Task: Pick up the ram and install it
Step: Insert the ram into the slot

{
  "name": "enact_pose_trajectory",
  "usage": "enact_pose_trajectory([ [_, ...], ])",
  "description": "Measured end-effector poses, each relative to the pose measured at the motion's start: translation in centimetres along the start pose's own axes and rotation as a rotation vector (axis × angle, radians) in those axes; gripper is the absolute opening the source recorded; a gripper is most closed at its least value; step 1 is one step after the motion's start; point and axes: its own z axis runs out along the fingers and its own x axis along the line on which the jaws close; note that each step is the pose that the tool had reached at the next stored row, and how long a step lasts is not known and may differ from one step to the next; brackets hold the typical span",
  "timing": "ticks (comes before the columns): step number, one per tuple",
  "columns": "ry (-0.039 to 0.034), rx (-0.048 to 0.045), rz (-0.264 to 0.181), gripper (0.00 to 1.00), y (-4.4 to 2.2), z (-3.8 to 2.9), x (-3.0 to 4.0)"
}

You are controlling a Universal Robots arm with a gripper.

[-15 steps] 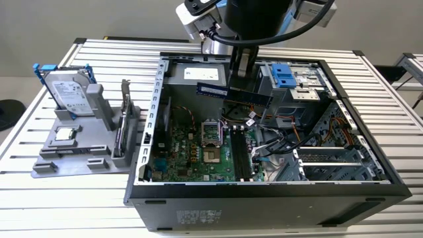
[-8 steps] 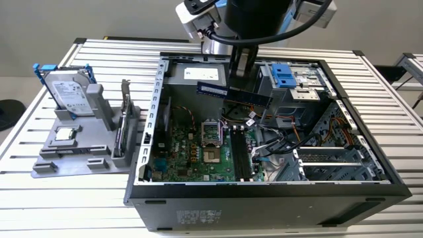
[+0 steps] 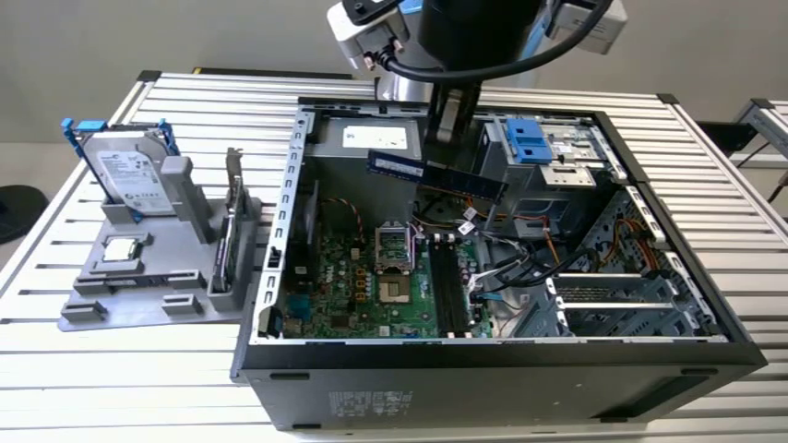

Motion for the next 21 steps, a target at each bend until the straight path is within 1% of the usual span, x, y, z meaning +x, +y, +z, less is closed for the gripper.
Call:
enact_pose_trajectory([
  [16,0.0033,0.001,0.083,0.0,0.0,0.0,0.0],
  [21,0.0041,0.0013,0.102,0.0,0.0,0.0,0.0],
])
